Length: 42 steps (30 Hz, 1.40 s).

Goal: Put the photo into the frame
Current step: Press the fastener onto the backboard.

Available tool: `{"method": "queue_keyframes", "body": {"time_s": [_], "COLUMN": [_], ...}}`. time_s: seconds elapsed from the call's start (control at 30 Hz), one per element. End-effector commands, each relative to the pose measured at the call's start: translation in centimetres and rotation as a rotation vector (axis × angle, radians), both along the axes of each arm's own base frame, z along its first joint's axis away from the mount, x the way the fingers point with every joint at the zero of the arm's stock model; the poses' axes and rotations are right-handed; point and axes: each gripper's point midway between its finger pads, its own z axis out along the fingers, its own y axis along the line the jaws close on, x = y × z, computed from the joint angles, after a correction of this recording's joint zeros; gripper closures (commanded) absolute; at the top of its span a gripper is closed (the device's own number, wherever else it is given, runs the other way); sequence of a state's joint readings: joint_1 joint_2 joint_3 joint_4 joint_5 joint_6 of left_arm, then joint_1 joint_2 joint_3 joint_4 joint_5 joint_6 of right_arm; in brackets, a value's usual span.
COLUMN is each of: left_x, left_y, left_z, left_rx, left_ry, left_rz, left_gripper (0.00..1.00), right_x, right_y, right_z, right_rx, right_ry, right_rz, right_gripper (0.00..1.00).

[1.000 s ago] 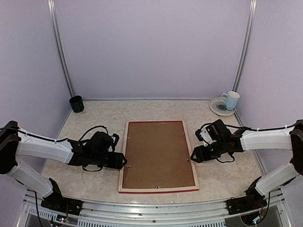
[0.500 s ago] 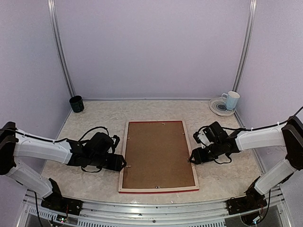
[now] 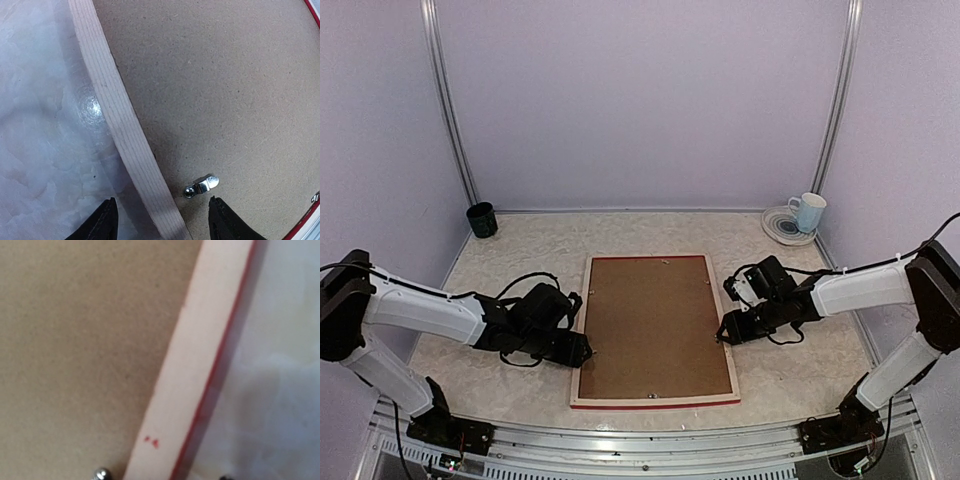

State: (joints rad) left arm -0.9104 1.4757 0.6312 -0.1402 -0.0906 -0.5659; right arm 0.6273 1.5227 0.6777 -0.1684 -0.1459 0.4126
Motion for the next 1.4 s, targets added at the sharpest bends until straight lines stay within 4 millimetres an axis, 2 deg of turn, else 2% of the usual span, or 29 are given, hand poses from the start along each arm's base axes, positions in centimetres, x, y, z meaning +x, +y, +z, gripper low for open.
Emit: {"method": "queue_keyframes", "body": {"time_s": [0.0, 0.87, 1.37], "left_x": [0.4, 0.9, 0.5], "left_y": [-0.6, -0.5, -0.1], "left_z": [0.3, -1.6, -2.2], "left_rx": [0.010, 0.040, 0.044], "left_ry": [-0.016, 0.000, 0.035], "left_rz": [-0.020, 0.031, 0.066], "left_gripper": [0.39, 0.45, 0.55], "right_x": [0.2, 0.3, 0.4], "right_y": [0.3, 0.4, 0.3], "right_z": [-0.2, -0.3, -0.2], "right_rx": [-0.013, -0.006, -0.011], "right_ry": [-0.005, -0.015, -0.017], "right_rz": [0.012, 0.016, 0.016], "right_gripper": [0.50, 0.53, 0.53]}}
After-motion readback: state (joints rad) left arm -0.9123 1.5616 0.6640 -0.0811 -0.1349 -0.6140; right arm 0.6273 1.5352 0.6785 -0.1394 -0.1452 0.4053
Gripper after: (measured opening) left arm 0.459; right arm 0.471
